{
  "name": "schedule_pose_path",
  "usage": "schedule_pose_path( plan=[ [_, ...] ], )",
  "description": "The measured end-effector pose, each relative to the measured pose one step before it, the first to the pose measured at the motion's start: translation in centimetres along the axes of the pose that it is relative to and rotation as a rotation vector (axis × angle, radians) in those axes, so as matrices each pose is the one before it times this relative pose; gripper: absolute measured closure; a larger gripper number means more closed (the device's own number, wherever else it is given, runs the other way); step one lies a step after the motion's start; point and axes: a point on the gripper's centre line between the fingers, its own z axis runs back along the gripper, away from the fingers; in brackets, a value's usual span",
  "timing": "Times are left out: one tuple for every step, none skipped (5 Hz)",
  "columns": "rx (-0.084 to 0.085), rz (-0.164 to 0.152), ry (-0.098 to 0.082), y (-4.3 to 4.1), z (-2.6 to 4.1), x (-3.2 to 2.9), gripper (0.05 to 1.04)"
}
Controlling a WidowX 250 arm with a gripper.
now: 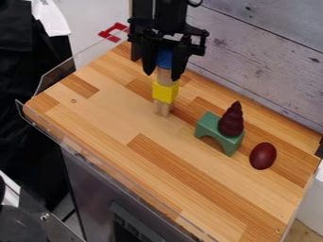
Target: Put down the triangle on the table from tower
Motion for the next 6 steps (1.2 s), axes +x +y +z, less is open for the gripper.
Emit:
schedule_pose_path(
  plan=[
    [0.0124,0.0267,-0.0212,0.776,1.289,-0.882,0.542],
    [-0.0031,0.0683,0.0036,1.689,0.258,-0.701,0.542],
    [0.0051,0.0873,0.0037,1.906,0.09,-0.27,0.542],
    [0.018,0.0958,-0.0111,2.543,-0.385,0.627,0.542],
    [-0.0442,0.0474,0.0281,1.162,-2.213,0.925,0.542],
    [-0.028,0.0258,0.0317,0.594,-2.813,0.399,0.542]
  ],
)
